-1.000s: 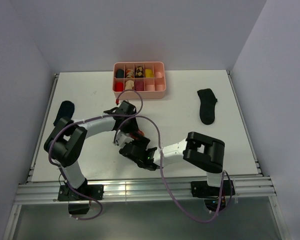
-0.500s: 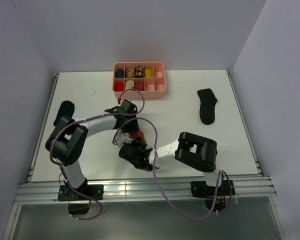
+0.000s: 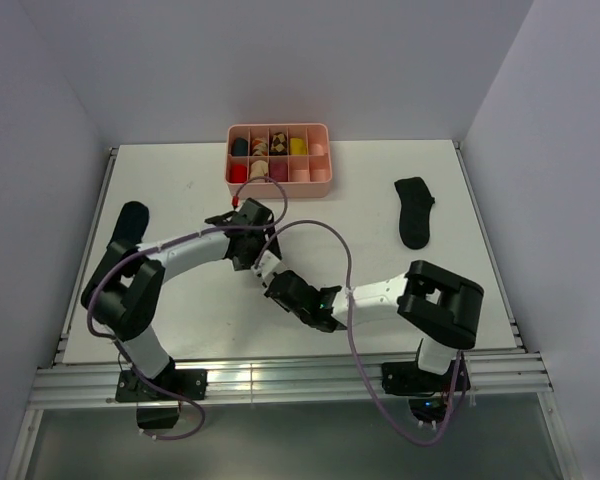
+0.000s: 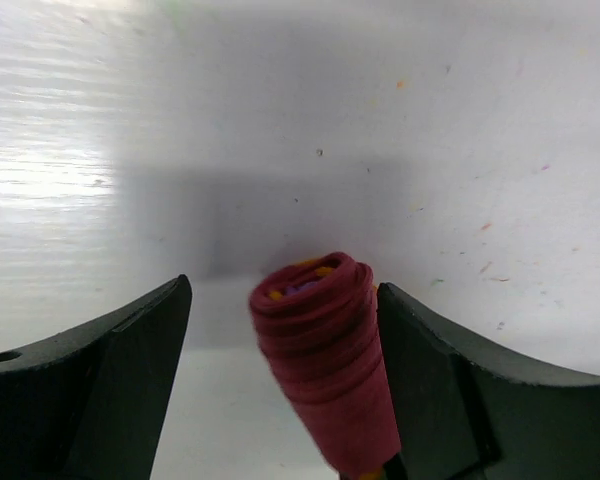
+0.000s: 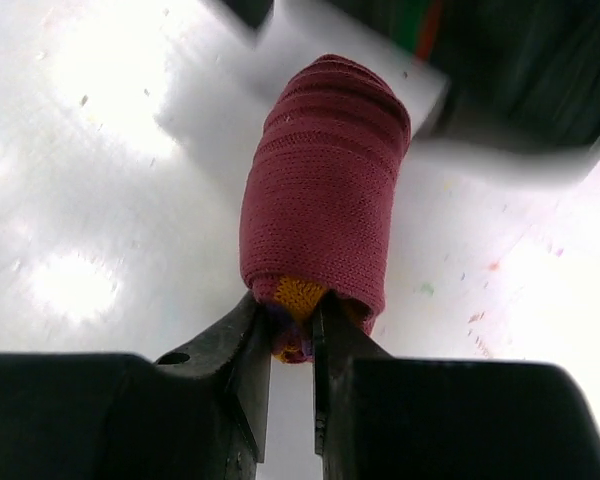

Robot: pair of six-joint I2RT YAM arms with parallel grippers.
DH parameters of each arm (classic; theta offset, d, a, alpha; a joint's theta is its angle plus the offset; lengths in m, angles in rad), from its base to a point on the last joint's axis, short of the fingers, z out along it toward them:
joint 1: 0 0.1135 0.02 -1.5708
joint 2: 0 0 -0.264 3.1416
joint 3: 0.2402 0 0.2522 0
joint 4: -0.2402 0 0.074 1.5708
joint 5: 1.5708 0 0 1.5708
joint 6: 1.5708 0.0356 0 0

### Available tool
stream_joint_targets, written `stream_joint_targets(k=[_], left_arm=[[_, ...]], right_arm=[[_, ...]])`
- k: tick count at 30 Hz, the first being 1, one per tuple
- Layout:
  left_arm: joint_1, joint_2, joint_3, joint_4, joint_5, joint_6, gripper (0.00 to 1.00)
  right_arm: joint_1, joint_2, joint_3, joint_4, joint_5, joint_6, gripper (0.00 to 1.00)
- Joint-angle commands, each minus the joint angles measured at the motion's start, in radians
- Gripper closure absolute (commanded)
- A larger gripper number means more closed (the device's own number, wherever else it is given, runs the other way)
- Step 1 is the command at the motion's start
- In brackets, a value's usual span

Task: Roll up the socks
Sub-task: Pick up the sock at the center of the board, then place the sock in the storage box.

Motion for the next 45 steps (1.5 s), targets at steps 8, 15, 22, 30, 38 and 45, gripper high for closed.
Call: stream_joint_targets(k=[8,15,22,30,38,45], left_arm=[[0.165,-0.451,0.066,-0.03,-0.293,-0.076,0.18],[0.232,-0.781,-0.034,0.03,-0.444,0.024,0.14],[0.271,-0.982,-0.129,0.082,-0.562,0.165,0.08],[0.274,-1.126,-0.245,-0.045,-0.623,0.194,0.08],[0.274,-1.254,-0.341,-0.16,-0.608,0.045,0.08],[0.274,-1.12,-0.287,-0.206,-0.605,0.012,0.08]], right_arm=[[-0.088,-0.208,-0.107,-0.051,-0.145,0.171,1.0],[-0.232,-0.331,0.017,-0.157,-0.195,0.136,1.0],[-0.421,-0.23,0.285,-0.27,-0.234,0.044,1.0],[-0.575,0.118,0.755,-0.399,-0.165,-0.05,1.0],[-0.67,0.417,1.207,-0.557,-0.171,-0.058,1.0],[-0.671,0.537,1.278,-0.548,-0.207,-0.01,1.0]])
